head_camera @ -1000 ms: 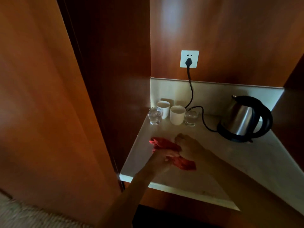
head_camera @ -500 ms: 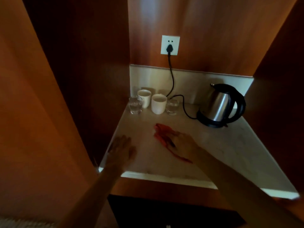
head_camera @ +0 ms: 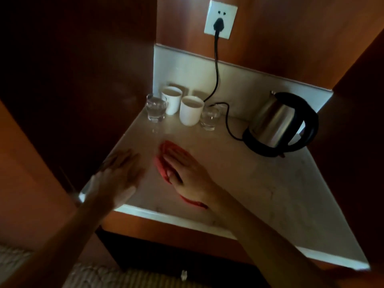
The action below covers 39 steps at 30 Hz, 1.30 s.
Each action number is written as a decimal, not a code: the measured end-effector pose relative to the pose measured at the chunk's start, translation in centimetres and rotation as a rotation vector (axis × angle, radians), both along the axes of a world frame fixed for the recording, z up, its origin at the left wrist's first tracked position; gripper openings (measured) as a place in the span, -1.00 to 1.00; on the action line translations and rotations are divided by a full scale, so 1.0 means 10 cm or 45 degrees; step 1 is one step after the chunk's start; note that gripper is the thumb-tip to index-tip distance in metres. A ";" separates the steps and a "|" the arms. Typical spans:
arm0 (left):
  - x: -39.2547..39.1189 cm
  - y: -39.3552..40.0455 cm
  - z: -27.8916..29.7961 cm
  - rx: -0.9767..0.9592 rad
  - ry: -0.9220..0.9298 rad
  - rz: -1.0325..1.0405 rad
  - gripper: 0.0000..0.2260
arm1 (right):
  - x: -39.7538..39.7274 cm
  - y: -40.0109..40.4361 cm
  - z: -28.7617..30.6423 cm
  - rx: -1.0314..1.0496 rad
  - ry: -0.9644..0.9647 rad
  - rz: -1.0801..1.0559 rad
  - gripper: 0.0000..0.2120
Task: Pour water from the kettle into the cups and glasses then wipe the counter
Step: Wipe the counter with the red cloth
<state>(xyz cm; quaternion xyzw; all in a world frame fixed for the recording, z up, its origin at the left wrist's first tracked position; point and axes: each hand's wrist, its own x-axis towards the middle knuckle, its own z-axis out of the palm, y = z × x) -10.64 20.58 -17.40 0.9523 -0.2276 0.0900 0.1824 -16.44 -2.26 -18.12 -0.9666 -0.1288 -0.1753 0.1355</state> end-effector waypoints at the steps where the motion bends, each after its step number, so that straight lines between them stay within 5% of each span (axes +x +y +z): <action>1: 0.00 0.01 -0.02 -0.006 -0.011 -0.004 -0.38 | -0.20 -0.05 -0.03 0.005 -0.022 0.019 -0.52; 5: -0.05 -0.01 0.03 0.007 0.063 -0.005 -0.48 | -0.58 -0.86 0.00 0.005 0.016 -0.192 -0.42; 9: -0.03 -0.04 0.06 0.003 0.091 0.047 -0.55 | -0.03 -1.35 0.08 0.009 0.044 -0.572 -0.38; 14: -0.05 -0.02 0.08 -0.050 0.080 0.085 -0.46 | 0.66 -0.69 0.08 -0.104 0.022 -0.444 -0.55; 21: -0.18 -0.06 0.19 -0.054 0.057 0.106 -0.46 | -0.08 -0.26 0.10 -0.018 0.074 -0.068 -0.49; 26: -0.10 -0.04 0.14 -0.044 0.138 0.090 -0.41 | -0.60 -0.75 0.01 0.058 0.034 -0.247 -0.49; 32: -0.09 -0.04 0.15 -0.017 0.173 0.100 -0.53 | -0.10 -0.96 0.08 0.046 0.100 -0.483 -0.35; 39: -0.11 -0.05 0.18 -0.078 0.147 0.114 -0.32 | 0.23 -0.17 0.10 -0.018 0.076 -0.136 -0.45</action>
